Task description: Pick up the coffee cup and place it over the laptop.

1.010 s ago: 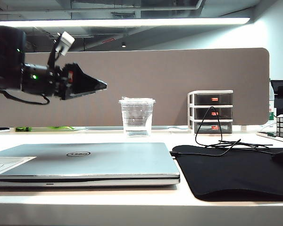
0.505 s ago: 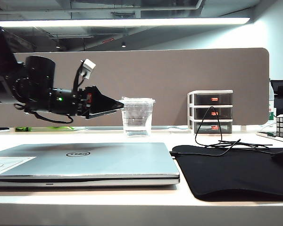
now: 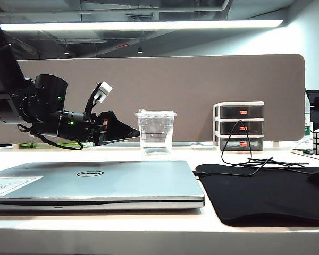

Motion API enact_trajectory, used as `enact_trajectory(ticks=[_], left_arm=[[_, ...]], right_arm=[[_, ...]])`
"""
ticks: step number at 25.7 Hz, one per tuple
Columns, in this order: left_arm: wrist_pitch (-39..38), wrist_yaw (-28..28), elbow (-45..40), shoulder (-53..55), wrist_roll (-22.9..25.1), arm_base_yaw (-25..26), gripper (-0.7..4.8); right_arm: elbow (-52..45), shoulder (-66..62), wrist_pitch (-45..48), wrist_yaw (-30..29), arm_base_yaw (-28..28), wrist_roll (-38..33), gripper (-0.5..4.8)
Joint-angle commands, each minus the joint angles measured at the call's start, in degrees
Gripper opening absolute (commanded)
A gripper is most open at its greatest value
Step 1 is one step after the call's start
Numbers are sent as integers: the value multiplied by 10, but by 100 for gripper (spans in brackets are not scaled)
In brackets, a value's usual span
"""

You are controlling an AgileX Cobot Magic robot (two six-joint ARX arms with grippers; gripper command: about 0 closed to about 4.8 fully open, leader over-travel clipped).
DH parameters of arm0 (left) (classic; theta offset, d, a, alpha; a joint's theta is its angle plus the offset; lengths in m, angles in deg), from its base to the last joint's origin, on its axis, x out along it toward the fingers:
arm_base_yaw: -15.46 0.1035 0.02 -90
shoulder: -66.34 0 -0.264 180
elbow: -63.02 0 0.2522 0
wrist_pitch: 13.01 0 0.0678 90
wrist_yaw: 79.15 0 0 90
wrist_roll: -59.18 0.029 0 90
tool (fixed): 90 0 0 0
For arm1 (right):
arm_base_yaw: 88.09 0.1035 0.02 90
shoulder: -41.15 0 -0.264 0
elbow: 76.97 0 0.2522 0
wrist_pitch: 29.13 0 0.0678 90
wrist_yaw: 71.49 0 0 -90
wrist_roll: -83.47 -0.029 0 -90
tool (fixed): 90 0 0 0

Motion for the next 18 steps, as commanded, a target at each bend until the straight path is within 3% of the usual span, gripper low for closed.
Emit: enact_trajectory(ticks=[1,4,8,13,18], left_arm=[[18,1,2,-3,-4,1,479],[20,8,2,-3,-5,1,479],[20,62,2,-3,51,1,479],[23,63,2,-3,84,1,479],[23,45,4,-2,83,1,479]], right_arm=[[-3,0,6,-3,0,0,-6],[-3,0,5,-3,0,0,-6],[-3,0,5,-3,0,0,-6],[-3,0,5,-3,0,0,-6],[-3,0,5,-15,0,0,-6]])
